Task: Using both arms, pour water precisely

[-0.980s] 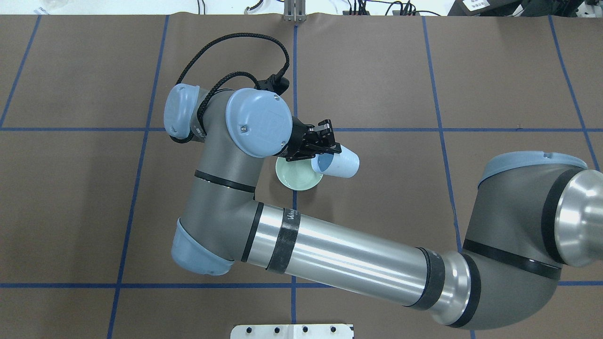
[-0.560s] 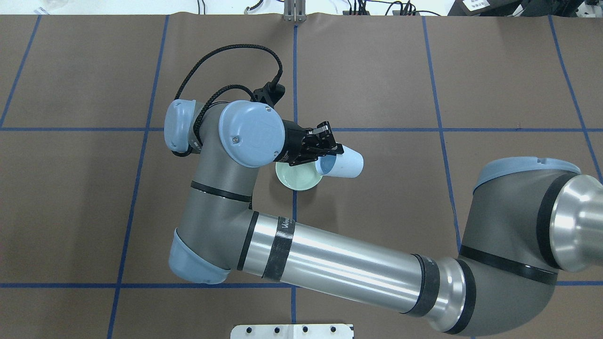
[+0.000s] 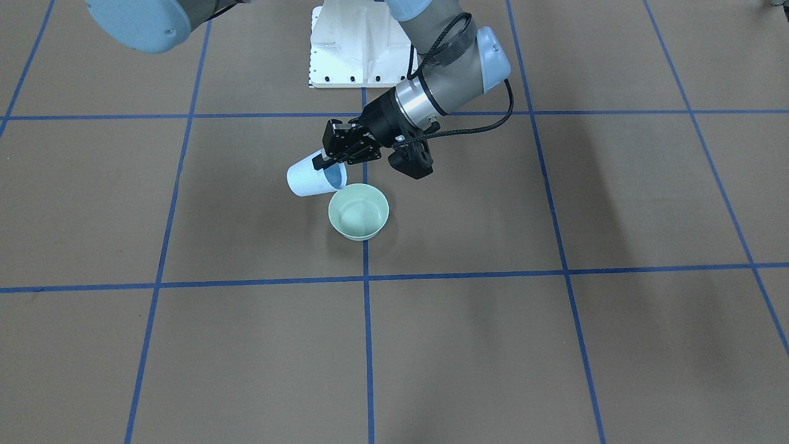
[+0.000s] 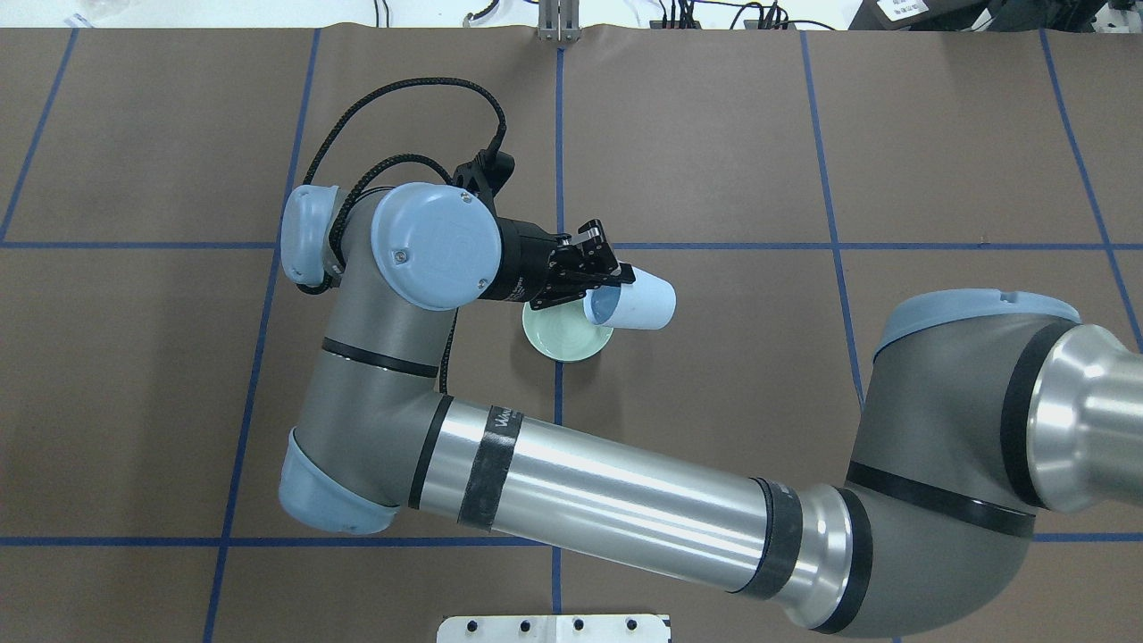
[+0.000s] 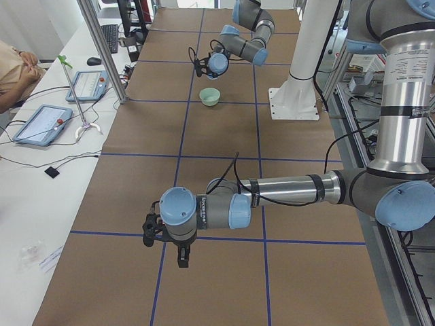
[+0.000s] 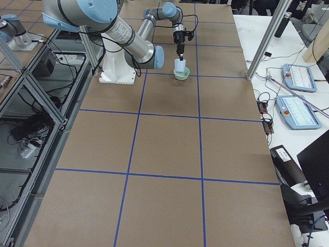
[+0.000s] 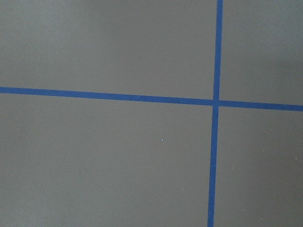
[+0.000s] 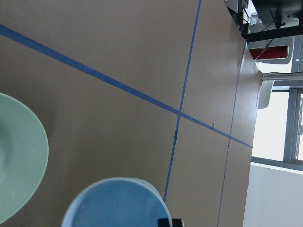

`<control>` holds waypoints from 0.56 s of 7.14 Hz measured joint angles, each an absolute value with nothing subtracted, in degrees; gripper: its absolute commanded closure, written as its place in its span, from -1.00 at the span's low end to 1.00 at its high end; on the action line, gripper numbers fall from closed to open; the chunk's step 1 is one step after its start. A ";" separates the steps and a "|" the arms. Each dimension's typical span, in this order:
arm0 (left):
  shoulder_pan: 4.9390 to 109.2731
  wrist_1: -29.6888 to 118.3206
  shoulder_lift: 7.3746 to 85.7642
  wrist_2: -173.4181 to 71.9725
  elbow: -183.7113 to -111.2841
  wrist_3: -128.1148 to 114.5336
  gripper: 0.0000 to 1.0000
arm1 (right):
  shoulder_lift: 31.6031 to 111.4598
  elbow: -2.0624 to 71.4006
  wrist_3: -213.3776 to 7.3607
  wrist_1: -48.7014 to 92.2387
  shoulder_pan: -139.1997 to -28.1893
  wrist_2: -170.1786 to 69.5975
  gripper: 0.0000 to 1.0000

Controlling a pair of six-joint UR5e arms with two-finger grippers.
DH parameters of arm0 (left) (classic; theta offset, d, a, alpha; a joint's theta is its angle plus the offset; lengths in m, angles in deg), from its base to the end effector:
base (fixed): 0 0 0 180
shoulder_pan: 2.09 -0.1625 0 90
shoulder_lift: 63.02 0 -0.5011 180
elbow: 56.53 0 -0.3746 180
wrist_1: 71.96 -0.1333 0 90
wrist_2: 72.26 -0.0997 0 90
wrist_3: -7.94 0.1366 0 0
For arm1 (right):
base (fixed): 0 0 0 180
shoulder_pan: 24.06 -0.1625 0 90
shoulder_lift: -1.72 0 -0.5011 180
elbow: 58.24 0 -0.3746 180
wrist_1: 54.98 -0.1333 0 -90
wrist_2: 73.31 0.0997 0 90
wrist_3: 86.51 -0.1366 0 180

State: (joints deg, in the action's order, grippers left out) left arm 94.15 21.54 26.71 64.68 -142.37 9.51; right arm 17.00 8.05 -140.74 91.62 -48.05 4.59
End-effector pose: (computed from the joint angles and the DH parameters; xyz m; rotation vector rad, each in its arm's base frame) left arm -0.0843 -0.4629 0.7874 0.0405 0.8186 -0.0835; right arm -0.6699 -0.4754 0.1460 0.1348 0.1898 -0.2150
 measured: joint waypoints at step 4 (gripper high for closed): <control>94.11 21.55 26.70 64.68 -141.55 9.54 -1.00 | 15.67 5.34 -139.42 91.64 -48.36 3.81 1.00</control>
State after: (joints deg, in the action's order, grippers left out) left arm 94.11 21.55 26.70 64.68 -141.55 9.54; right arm 15.67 5.34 -139.42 91.64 -48.36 3.81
